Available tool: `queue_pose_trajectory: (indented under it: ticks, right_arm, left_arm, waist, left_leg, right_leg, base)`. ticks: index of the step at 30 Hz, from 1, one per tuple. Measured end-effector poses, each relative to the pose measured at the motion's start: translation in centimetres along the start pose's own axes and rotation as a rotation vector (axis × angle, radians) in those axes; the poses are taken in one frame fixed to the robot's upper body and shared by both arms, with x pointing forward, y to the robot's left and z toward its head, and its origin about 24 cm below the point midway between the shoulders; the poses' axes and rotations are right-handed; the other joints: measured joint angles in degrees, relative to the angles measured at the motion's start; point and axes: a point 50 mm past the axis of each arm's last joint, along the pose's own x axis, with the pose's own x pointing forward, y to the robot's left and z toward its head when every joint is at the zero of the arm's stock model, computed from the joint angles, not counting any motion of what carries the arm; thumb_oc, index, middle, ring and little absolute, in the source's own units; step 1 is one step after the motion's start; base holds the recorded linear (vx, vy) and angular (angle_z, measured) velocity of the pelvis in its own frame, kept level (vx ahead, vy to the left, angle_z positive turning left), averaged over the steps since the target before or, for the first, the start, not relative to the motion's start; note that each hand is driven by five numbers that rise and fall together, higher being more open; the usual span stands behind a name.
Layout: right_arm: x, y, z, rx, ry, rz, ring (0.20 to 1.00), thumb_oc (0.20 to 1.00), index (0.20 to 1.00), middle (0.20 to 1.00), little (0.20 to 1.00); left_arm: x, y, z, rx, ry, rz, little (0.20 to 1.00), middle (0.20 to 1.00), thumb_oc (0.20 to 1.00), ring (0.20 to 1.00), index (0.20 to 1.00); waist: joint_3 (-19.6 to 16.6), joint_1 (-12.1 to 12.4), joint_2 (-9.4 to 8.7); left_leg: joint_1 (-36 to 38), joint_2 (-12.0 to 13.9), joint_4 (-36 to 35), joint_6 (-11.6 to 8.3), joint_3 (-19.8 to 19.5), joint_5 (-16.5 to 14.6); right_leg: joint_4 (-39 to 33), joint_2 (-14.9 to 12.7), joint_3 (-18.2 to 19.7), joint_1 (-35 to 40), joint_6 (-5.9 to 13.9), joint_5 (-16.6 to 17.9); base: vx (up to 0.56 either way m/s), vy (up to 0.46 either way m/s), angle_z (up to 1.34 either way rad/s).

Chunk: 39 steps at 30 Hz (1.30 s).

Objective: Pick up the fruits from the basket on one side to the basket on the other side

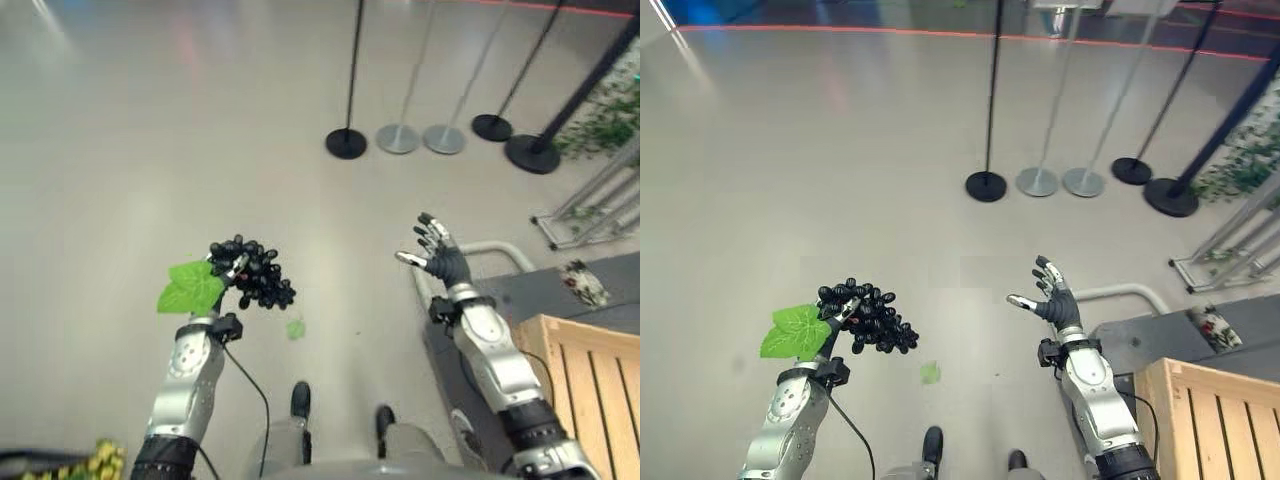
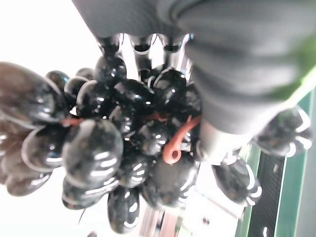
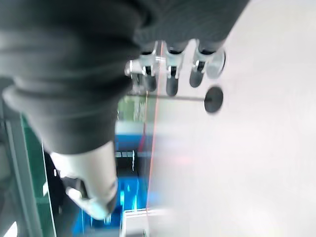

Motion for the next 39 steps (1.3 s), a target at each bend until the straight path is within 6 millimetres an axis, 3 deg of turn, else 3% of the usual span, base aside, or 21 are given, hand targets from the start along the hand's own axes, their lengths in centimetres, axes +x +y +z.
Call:
queue_pose_trajectory:
  ticks: [1, 2, 3, 6, 8, 10, 11, 15, 17, 19, 20, 23, 25, 27, 28, 29, 30, 31, 33, 35, 39]
  right_arm:
    - [-0.1, -0.4, 0.0, -0.007, 0.002, -0.01, 1.0, 1.0, 1.0, 1.0, 1.0]
    - [-0.2, -0.6, -0.1, -0.011, 0.005, -0.011, 1.0, 1.0, 1.0, 1.0, 1.0]
    - [-0.4, -0.7, -0.3, 0.001, 0.012, -0.012, 1.0, 1.0, 1.0, 1.0, 1.0]
    - [0.0, -0.2, 0.2, -0.001, -0.009, 0.02, 1.0, 1.0, 1.0, 1.0, 1.0]
    - [0.0, -0.1, 0.4, -0.003, -0.019, 0.028, 1.0, 1.0, 1.0, 1.0, 1.0]
    - [0.4, 0.4, 0.6, -0.006, -0.026, 0.051, 1.0, 1.0, 1.0, 1.0, 1.0]
    - [0.7, 0.6, 1.0, -0.009, -0.041, 0.062, 1.0, 1.0, 1.0, 1.0, 1.0]
    - [0.5, 0.4, 1.0, -0.045, -0.038, 0.073, 1.0, 1.0, 1.0, 1.0, 1.0]
    - [0.5, 0.1, 1.1, -0.051, -0.044, 0.06, 1.0, 1.0, 1.0, 1.0, 1.0]
    - [0.6, -0.2, 1.4, -0.046, -0.056, 0.029, 1.0, 1.0, 1.0, 1.0, 1.0]
    - [0.6, -0.1, 1.6, -0.043, -0.066, 0.025, 1.0, 1.0, 1.0, 1.0, 1.0]
    - [0.5, -0.5, 1.5, -0.033, -0.065, 0.004, 1.0, 1.0, 1.0, 1.0, 1.0]
    - [0.1, -0.8, 1.0, -0.033, -0.046, -0.011, 1.0, 1.0, 1.0, 1.0, 1.0]
    - [-0.4, -1.3, 0.5, -0.032, -0.026, -0.029, 1.0, 1.0, 1.0, 1.0, 1.0]
    - [-0.5, -1.4, 0.4, -0.031, -0.02, -0.036, 1.0, 1.0, 1.0, 1.0, 1.0]
    - [-0.6, -1.6, 0.3, -0.024, -0.016, -0.051, 1.0, 1.0, 1.0, 1.0, 1.0]
    - [-0.6, -1.6, 0.3, -0.022, -0.018, -0.051, 1.0, 1.0, 1.0, 1.0, 1.0]
    - [-0.5, -1.5, 0.5, -0.016, -0.031, -0.051, 1.0, 1.0, 1.0, 1.0, 1.0]
    - [-0.2, -1.3, -0.1, 0.003, -0.008, -0.061, 1.0, 1.0, 1.0, 1.0, 1.0]
    - [-0.2, -1.1, -0.1, 0.02, -0.007, -0.067, 1.0, 1.0, 1.0, 1.0, 1.0]
    - [-0.2, -1.2, -0.1, 0.035, -0.007, -0.088, 1.0, 1.0, 1.0, 1.0, 1.0]
  left_arm:
    - [0.0, -0.5, -0.1, -0.014, 0.002, -0.013, 0.2, 0.2, 0.2, 0.2, 0.2]
    - [-0.2, -0.6, -0.4, -0.015, 0.01, -0.018, 0.2, 0.2, 0.2, 0.2, 0.2]
    - [-0.2, -0.6, -0.2, 0.002, 0.008, -0.042, 0.2, 0.2, 0.2, 0.2, 0.2]
    - [-0.2, -0.1, 0.3, 0.054, -0.006, -0.053, 0.2, 0.2, 0.2, 0.2, 0.2]
    - [-0.2, -0.2, 0.4, 0.064, -0.011, -0.062, 0.2, 0.2, 0.2, 0.2, 0.2]
    - [-0.5, -0.4, 0.5, 0.052, -0.02, -0.069, 0.2, 0.2, 0.2, 0.2, 0.2]
    - [-0.6, -0.6, 0.6, 0.044, -0.027, -0.074, 0.2, 0.2, 0.2, 0.2, 0.2]
    - [-0.7, -1.3, 0.4, 0.001, -0.03, -0.071, 0.2, 0.2, 0.2, 0.2, 0.2]
    - [-0.6, -1.6, 0.3, -0.015, -0.027, -0.071, 0.2, 0.2, 0.2, 0.2, 0.2]
    - [-0.6, -1.6, 0.1, -0.036, -0.024, -0.05, 0.2, 0.2, 0.2, 0.2, 0.2]
    - [-0.7, -1.4, 0.1, -0.039, -0.028, -0.042, 0.2, 0.2, 0.2, 0.2, 0.2]
    - [-0.8, -1.3, 0.1, -0.039, -0.026, -0.037, 0.2, 0.2, 0.2, 0.2, 0.2]
    - [-1.0, -1.1, -0.2, -0.04, -0.014, -0.029, 0.2, 0.2, 0.2, 0.2, 0.2]
    - [-1.1, -1.2, -0.3, -0.041, -0.01, -0.031, 0.2, 0.2, 0.2, 0.2, 0.2]
    - [-1.0, -1.2, -0.3, -0.041, -0.012, -0.033, 0.2, 0.2, 0.2, 0.2, 0.2]
    - [-1.0, -1.4, -0.3, -0.041, -0.011, -0.038, 0.2, 0.2, 0.2, 0.2, 0.2]
    - [-1.0, -1.4, -0.2, -0.04, -0.015, -0.042, 0.2, 0.2, 0.2, 0.2, 0.2]
    - [-1.0, -1.3, 0.1, -0.029, -0.026, -0.045, 0.2, 0.2, 0.2, 0.2, 0.2]
    - [-0.9, -0.6, 0.2, -0.002, -0.016, -0.031, 0.2, 0.2, 0.2, 0.2, 0.2]
    - [-1.2, 0.2, 0.2, 0.016, -0.011, -0.008, 0.2, 0.2, 0.2, 0.2, 0.2]
    - [-1.1, 0.7, 0.4, 0.018, -0.021, 0.024, 0.2, 0.2, 0.2, 0.2, 0.2]
  waist:
    - [0.8, -0.14, -0.86]
    - [0.77, 0.27, -0.03]
    - [0.98, 0.17, 0.27]
    - [2.0, 0.97, 0.56]
    - [1.95, 1.82, 0.49]
    - [1.66, 2.92, 1.66]
    - [1.58, 3.26, 1.63]
    - [1.79, 3.17, 2.36]
    - [2.2, 1.72, 2.26]
    - [2.51, 1.3, 2.15]
    - [2.46, 1.61, 2.53]
    - [2.46, 1.93, 2.73]
    - [2.37, 1.77, 2.99]
    - [2.26, 1.56, 4.2]
    - [2.24, 1.21, 4.17]
    - [2.27, 0.47, 4.27]
    - [1.88, 0.23, 4.18]
    - [0.67, 0.56, 3.36]
    - [0.46, 2.55, 1.64]
    - [0.25, 4.75, 1.18]
    - [0.16, 5.06, 0.35]
  left_leg:
    - [-1.91, -2.49, 8.22, 1.59, 1.93, -1.24]
    - [-1.62, -3.19, 11.35, 1.89, 0.78, -1.9]
    - [0.31, -3.32, 8.74, 1.92, -1.33, -3.12]
    - [1.12, -3.28, 6.31, -0.07, -5.12, -0.91]
    - [2.09, -3.18, 4.21, -0.71, -5.73, -0.42]
    - [1.15, -1.22, 2.34, -1.94, -6.64, -0.57]
    - [0.98, -0.38, 1.64, -3.66, -7.46, -1.65]
    - [-1.19, 1.03, 1.23, -4.64, -9.76, -2.2]
    - [-3.61, 1.74, 3.82, -5.84, -3.82, -3.79]
    - [-3.62, 6.2, 6.88, -6.28, 13.28, -4.05]
    - [-2.89, 7.32, 7.98, -6.48, 15.72, -4.0]
    - [-1.53, 9.52, 10.24, -7.21, 15.61, -4.38]
    - [0.51, 10.69, 10.75, -6.79, 17.01, -4.42]
    - [3.17, 12.3, 8.88, -1.21, 19.47, 0.17]
    - [3.7, 12.34, 8.32, -1.72, 19.58, -0.15]
    - [5.05, 11.02, 6.43, -1.49, 19.92, 0.0]
    - [5.31, 10.69, 5.25, -1.9, 19.72, -0.27]
    - [4.68, 9.6, 4.29, -3.57, 19.97, -2.7]
    - [4.53, 8.65, 3.83, -3.05, 21.86, -2.25]
    - [4.36, 7.74, 4.02, -2.53, 21.55, -2.13]
    - [3.24, 6.05, 4.67, -1.67, 19.65, -2.37]
  right_leg:
    - [1.72, -0.04, 1.65, 0.13, -0.63, -1.22]
    - [4.13, 2.92, 4.69, 0.29, -0.43, -2.27]
    - [8.59, 4.88, 7.29, -0.34, -2.22, -4.68]
    - [12.66, 6.13, 9.27, -5.81, -1.38, -6.63]
    - [12.33, 4.66, 7.8, -7.16, -1.07, -2.6]
    - [8.41, 5.89, 6.21, -6.41, -2.65, -0.24]
    - [5.65, 6.02, 4.58, -6.01, -3.56, 1.66]
    - [3.54, 6.07, -2.95, -4.69, -5.87, 2.57]
    - [1.89, 2.76, -10.37, -3.5, -6.86, 1.99]
    - [-1.98, -0.39, -18.28, 0.45, -6.78, 2.14]
    - [-2.77, -0.91, -20.22, 1.44, -6.68, 2.1]
    - [-4.91, -3.04, -25.71, 4.21, -5.5, 1.94]
    - [-4.18, -4.33, -26.84, 5.24, -4.29, 1.17]
    - [-2.52, -4.29, -26.45, 6.51, -3.59, 0.68]
    - [-1.62, -4.54, -26.53, 6.81, -3.13, 0.26]
    - [5.08, -6.22, -26.48, 5.46, -1.78, -1.03]
    - [6.6, -6.97, -26.53, 4.01, -0.65, -3.49]
    - [1.4, -8.16, -26.16, 4.19, 0.33, -2.76]
    - [1.43, -9.9, -26.35, 4.44, 3.31, -1.91]
    - [0.71, -10.52, -27.1, 5.67, 3.93, -1.53]
    - [0.82, -11.6, -28.39, 6.28, 4.35, -1.47]
  base:
    - [-0.06, 0.008, 1.46]
    - [-0.04, -0.041, 1.9]
    - [-0.04, -0.104, 1.3]
    - [-0.01, -0.139, 0.94]
    - [-0.02, -0.148, 0.52]
    - [-0.05, -0.146, 0.4]
    - [-0.09, -0.145, 0.39]
    - [-0.1, -0.077, 0.94]
    - [-0.04, -0.041, 1.64]
    - [-0.04, -0.059, 1.49]
    - [-0.02, -0.041, 1.16]
    - [0.0, 0.004, 1.09]
    - [0.01, 0.038, 0.99]
    - [0.03, 0.013, 0.93]
    - [0.08, 0.04, 1.37]
    - [0.08, 0.075, 1.33]
    - [0.09, 0.113, 1.5]
    - [0.07, 0.093, 0.98]
    - [0.09, 0.091, 0.84]
    - [0.1, 0.118, 0.3]
    - [0.1, 0.157, 0.36]
